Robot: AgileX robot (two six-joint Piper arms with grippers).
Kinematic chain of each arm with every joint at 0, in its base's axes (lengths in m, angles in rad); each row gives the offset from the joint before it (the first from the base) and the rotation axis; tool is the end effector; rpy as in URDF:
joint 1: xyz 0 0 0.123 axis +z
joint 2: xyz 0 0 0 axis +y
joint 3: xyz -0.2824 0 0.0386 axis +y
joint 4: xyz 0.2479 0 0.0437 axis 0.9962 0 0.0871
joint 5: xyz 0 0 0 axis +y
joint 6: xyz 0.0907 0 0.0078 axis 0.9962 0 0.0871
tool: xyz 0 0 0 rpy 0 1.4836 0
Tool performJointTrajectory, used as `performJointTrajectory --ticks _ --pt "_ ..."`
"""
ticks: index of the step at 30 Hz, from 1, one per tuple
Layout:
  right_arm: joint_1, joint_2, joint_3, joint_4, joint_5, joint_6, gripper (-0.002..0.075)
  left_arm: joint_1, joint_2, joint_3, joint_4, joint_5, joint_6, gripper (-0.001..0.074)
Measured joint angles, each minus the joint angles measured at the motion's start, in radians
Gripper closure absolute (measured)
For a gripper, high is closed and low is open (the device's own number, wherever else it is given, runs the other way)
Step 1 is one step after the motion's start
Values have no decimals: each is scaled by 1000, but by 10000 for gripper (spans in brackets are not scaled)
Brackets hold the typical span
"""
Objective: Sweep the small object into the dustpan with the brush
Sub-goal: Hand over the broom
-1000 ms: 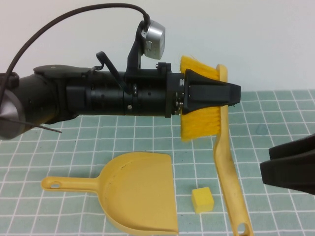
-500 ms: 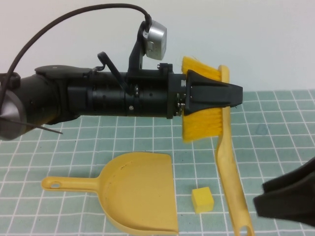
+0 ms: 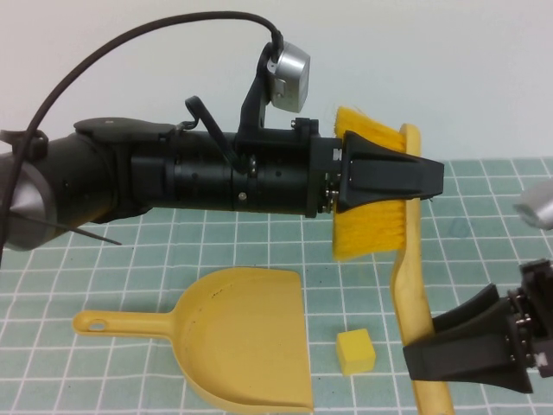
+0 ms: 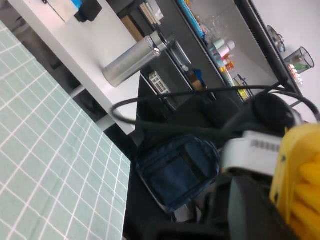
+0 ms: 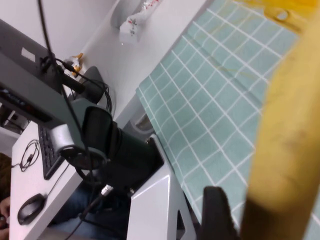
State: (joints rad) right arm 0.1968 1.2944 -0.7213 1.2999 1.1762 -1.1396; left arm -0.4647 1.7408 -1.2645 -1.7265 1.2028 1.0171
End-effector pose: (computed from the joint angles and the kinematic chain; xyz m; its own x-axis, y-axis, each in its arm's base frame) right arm 0.1924 0.1210 0.2713 -0.7379 -0.2372 -0.6319 -0.6733 0.3229 0.6651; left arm 0.2854 -0.2370 0.3198 -0.8237 0.0563 -0.5642 0.5631 -0.0354 -0.8256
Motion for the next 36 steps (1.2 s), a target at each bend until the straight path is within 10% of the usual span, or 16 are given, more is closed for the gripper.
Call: performJointTrajectory --ticks 24,30,36 --pt "8 63 56 64 12 -69 296 0 0 -113 6 -2 -8 585" --pt "9 63 56 83 33 -156 550 0 0 -113 15 -43 -44 585" --pt "9 63 56 87 25 -174 563 0 0 -115 32 -56 -127 460"
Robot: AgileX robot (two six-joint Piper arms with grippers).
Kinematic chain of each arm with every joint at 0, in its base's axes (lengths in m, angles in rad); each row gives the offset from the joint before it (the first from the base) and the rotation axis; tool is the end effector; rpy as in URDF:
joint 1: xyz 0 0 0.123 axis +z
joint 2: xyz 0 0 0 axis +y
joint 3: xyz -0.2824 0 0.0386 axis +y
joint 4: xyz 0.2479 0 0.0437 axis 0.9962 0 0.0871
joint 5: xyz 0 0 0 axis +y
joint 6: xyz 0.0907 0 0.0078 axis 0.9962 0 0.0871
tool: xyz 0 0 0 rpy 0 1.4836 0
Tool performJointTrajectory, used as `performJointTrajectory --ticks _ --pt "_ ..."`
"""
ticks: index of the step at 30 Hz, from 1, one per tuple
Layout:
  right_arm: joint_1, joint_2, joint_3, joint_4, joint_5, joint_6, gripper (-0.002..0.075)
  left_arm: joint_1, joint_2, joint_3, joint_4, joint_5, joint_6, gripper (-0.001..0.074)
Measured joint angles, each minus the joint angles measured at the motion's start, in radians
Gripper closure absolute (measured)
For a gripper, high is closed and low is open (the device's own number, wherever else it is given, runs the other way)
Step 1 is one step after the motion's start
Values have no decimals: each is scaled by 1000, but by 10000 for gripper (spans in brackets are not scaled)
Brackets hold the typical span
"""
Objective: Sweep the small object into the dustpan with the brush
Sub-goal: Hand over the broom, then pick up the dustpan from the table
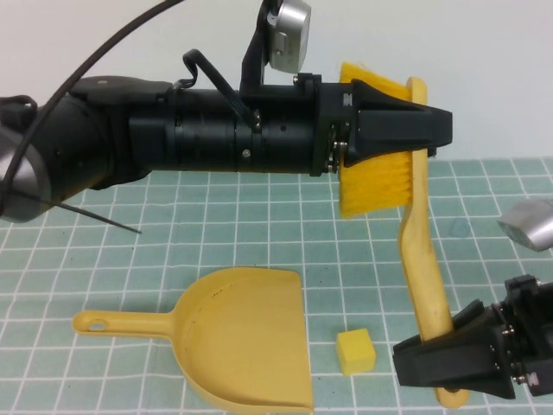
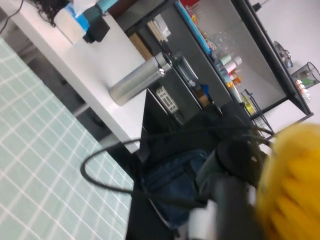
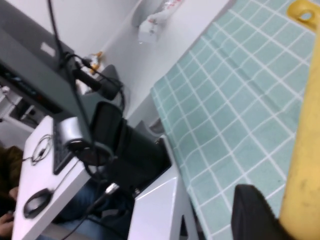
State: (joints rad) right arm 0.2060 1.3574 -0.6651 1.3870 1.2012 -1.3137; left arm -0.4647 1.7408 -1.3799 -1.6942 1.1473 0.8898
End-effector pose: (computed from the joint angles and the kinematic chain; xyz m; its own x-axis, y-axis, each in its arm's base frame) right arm 0.1931 0.1257 0.2512 -0.7120 -0.2371 -0.6610 -0.7021 0.2517 0.6661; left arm 0.2955 -0.2403 0.3479 -0.8305 0.0222 -0.5565 0.5564 -0.0112 -0.8308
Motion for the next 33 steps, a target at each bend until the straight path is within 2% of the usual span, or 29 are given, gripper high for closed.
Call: performJointTrajectory --ticks 4,6,9,13,17,19,21,23,26,28,30,33 --pt "0 0 1 15 -21 -22 563 4 0 0 39 8 -86 160" --pt "-2 -2 -2 31 -24 -29 563 20 -2 -2 98 13 -117 92" --pt "-27 -23 -33 31 -29 -7 563 71 -2 -2 166 48 -119 57" --pt "-77 -58 -105 20 -103 72 563 137 -7 -4 246 66 -136 45" --pt "-125 -94 -184 -70 -198 218 564 174 -24 -4 595 68 -169 45" --pt "-129 -100 -229 -217 -230 331 564 176 -25 -4 832 72 -188 56" --pt "-127 -102 -275 -436 -232 466 564 166 -25 -4 1108 79 -270 79" --pt "-120 -102 -307 -655 -223 647 564 158 -25 -4 1305 80 -328 101" --pt "-95 -102 -342 -896 -154 895 564 152 -25 -4 1412 82 -389 137" --pt "-72 -102 -347 -1000 -88 1000 564 151 -25 -4 1453 82 -387 163" --pt "-47 -102 -343 -1059 -37 1058 564 149 -25 -4 1501 82 -351 195" --pt "-6 -109 -322 -1050 -17 1086 564 149 -25 -4 1509 82 -248 234"
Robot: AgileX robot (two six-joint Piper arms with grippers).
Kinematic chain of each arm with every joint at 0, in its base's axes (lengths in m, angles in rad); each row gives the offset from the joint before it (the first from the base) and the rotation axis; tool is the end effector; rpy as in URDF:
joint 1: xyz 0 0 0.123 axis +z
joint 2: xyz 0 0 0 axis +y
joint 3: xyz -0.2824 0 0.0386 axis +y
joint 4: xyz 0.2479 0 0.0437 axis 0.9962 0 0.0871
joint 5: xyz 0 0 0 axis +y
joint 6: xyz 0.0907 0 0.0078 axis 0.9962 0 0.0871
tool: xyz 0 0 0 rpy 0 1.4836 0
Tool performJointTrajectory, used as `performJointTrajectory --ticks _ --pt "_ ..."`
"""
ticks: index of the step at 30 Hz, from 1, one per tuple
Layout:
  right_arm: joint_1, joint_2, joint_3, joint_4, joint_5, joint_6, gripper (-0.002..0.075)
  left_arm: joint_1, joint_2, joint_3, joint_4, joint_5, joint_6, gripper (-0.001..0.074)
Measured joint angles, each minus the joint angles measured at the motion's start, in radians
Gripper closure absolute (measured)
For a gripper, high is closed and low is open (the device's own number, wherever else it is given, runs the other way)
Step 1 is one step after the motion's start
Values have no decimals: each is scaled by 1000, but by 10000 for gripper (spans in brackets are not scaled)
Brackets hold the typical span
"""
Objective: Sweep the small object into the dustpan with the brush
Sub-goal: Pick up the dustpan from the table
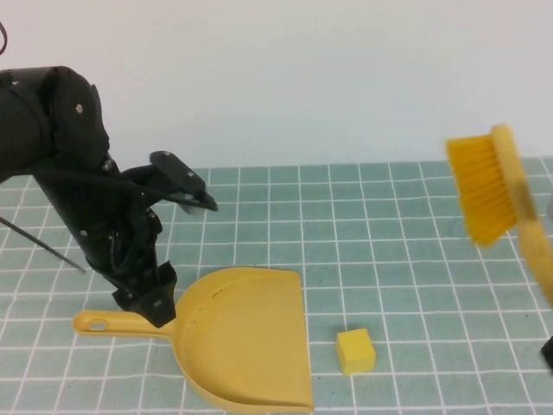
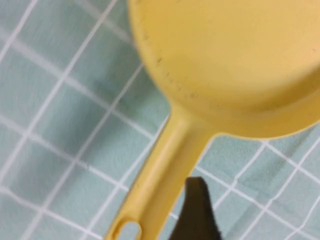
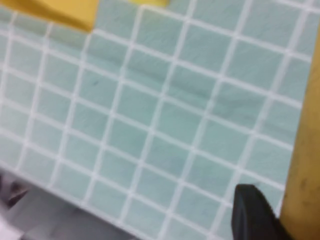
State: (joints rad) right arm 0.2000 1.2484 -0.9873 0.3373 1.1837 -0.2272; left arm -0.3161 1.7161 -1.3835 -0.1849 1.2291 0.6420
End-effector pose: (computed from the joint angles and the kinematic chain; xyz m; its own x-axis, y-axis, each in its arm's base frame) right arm 0.2080 0.0706 0.2970 -0.9243 -0.2801 -0.2592 -0.3485 0.8962 0.2746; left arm 0.3151 -0.1196 0.2680 -0.6144 0.7683 -0.1794 0.7879 0.6094 -0.0886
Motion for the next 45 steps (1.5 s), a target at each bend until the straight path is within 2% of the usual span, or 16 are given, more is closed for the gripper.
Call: performJointTrajectory --ticks 4,10,21,30,45 --pt "70 -9 58 103 -4 -33 564 2 0 0 30 -2 73 275" --pt "147 -9 141 164 -49 -39 564 3 34 2 71 -2 79 289" --pt "149 -9 154 219 -37 -37 564 3 141 10 143 -9 159 305" --pt "149 -9 154 223 -20 -43 564 3 148 11 177 -101 205 306" --pt "149 -9 154 191 -26 -46 564 3 148 11 101 -87 259 305"
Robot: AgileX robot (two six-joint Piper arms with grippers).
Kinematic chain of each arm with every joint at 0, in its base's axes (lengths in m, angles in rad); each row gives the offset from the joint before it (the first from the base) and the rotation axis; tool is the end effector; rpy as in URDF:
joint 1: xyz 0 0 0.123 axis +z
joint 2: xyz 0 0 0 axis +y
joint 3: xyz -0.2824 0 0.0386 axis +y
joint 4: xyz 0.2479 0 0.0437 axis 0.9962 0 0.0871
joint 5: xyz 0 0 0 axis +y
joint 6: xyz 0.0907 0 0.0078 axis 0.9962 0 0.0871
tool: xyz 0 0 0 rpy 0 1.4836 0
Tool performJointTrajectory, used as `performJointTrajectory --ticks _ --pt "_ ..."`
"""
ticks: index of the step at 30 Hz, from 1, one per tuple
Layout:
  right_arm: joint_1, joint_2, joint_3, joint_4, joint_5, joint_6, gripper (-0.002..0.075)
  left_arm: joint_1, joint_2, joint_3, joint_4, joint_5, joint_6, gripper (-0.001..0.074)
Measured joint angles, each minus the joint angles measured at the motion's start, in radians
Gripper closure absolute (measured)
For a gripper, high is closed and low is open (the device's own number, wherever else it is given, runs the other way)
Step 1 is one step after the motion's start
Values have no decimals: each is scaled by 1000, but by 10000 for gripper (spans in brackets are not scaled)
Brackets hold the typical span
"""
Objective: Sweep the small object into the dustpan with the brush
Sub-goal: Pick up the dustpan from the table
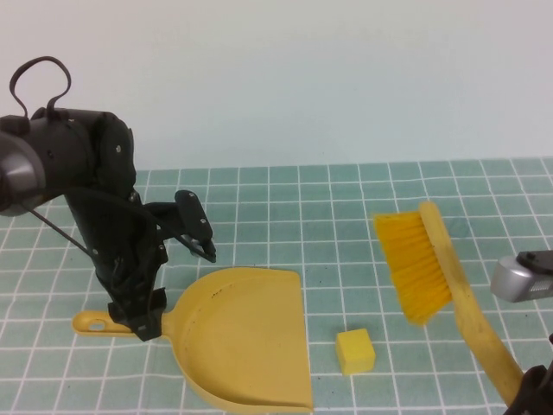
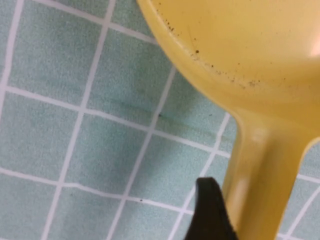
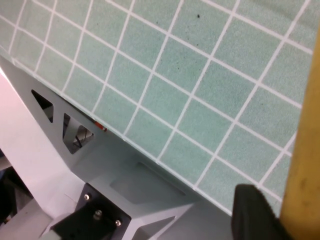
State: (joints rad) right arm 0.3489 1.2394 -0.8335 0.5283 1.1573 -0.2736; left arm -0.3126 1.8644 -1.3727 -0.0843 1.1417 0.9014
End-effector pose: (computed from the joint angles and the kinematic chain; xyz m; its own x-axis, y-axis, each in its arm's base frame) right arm 0.1752 0.1085 0.2650 -0.9122 -0.3727 -0.1704 -0.4085 0.7945 0.4494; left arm 0.3405 -0.1174 0.2129 -0.3810 0.9215 -0.0751 0.9246 0.3799 -0.0298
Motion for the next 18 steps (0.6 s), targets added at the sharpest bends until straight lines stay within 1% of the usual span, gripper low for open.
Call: performJointTrajectory --ticks 2,4,8,12,18 --pt "0 0 0 0 0 0 564 0 0 0 0 -11 -28 290" --pt "0 0 0 -1 0 0 564 0 0 0 4 -24 -44 251" --pt "0 0 0 -1 0 0 564 0 0 0 4 -22 7 175" --pt "0 0 0 -4 0 0 564 0 0 21 8 -1 125 157" --pt "0 0 0 -19 0 0 564 0 38 45 66 -20 124 156"
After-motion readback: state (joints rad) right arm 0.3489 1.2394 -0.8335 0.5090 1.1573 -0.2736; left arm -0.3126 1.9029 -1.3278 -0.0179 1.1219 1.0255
